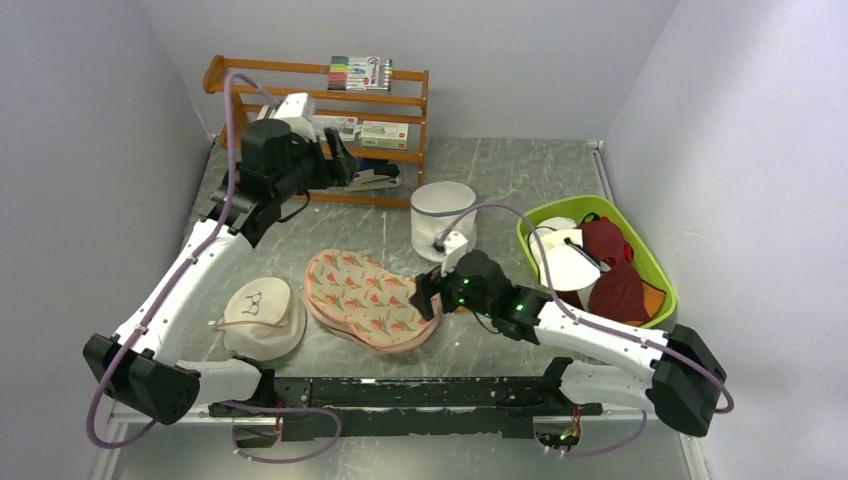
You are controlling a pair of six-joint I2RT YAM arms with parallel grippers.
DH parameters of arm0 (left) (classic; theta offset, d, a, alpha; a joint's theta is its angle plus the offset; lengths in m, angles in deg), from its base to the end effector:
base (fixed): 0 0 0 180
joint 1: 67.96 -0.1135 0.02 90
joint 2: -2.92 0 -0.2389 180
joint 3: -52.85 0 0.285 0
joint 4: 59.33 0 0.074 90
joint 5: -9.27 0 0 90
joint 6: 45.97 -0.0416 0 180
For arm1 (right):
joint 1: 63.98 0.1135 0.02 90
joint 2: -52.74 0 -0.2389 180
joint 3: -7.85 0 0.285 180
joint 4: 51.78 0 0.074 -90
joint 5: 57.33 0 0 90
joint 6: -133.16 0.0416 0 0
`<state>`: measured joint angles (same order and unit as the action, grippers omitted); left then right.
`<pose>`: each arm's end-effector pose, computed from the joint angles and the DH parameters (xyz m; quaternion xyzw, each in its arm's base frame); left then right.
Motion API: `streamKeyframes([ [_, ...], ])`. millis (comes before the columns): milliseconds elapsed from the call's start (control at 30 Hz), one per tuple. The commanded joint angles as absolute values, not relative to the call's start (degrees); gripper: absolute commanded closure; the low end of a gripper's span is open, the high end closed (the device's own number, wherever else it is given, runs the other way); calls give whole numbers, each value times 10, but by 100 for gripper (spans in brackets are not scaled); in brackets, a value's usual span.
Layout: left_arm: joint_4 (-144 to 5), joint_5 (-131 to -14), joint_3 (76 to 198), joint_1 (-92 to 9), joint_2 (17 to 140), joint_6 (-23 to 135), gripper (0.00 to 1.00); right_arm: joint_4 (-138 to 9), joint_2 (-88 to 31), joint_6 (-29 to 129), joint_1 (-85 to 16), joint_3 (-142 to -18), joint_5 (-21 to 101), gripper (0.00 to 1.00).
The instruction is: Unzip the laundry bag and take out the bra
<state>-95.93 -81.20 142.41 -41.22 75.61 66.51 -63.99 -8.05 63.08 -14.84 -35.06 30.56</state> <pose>0.2953 -0.1484 0.3853 0.0280 0.8173 -0.2366 0.5246 0.1808 0.2067 0.1766 -0.2096 0.8406 0.2698 0.4203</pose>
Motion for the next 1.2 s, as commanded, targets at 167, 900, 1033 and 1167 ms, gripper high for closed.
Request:
streamKeyframes([
  [167, -876, -785, 1343, -588, 693, 651, 16, -729, -242, 534, 49, -525, 118, 10],
  [900, -876, -774, 1322, -602, 693, 619, 17, -938, -593, 475, 254, -831, -153, 14],
  [1033, -875, -775, 1319, -602, 692, 617, 16, -954, -624, 491, 258, -843, -189, 16],
  [1167, -878, -771, 1321, -602, 698, 617, 17, -945, -627, 507, 258, -833, -214, 20],
])
